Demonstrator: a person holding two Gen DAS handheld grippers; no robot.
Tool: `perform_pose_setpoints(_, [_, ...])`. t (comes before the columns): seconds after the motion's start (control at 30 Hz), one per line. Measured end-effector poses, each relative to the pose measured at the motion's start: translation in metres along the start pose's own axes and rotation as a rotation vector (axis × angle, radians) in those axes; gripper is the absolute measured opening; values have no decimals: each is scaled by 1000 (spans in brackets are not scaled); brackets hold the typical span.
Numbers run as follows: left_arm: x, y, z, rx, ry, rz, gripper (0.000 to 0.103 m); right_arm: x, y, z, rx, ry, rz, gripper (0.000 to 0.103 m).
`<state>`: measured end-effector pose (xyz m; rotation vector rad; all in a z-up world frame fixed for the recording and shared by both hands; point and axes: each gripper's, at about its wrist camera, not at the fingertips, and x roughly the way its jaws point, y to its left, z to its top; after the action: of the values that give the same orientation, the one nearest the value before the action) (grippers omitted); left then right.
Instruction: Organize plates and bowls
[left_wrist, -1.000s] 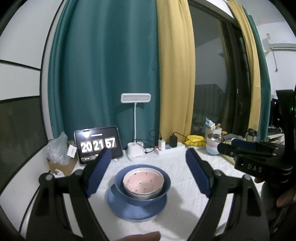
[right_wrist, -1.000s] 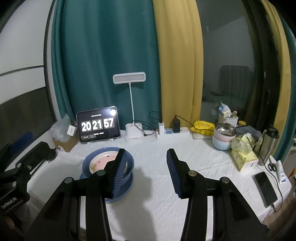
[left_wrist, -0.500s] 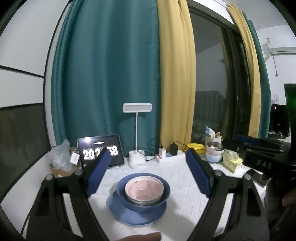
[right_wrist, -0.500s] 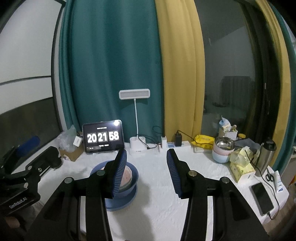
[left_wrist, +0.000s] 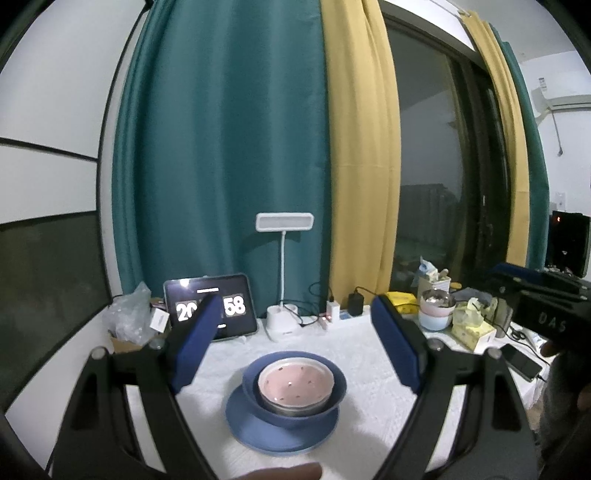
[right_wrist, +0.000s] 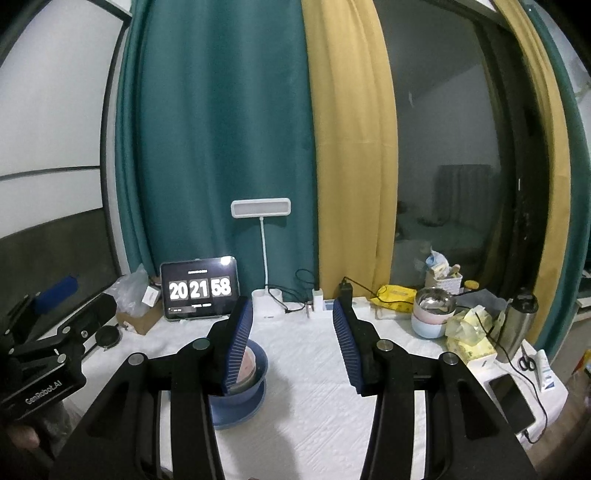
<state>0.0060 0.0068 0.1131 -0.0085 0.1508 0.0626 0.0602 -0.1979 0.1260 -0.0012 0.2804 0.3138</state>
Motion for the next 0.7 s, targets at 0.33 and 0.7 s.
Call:
perform_pose_setpoints(0.33, [-2,0,1,-1,-1,18,84,-2,-4,1,0,-7,-13,48])
perform_pose_setpoints(0.7, [-3,1,1,-3,4,23,84,-2,-3,0,1,-5,-14,48])
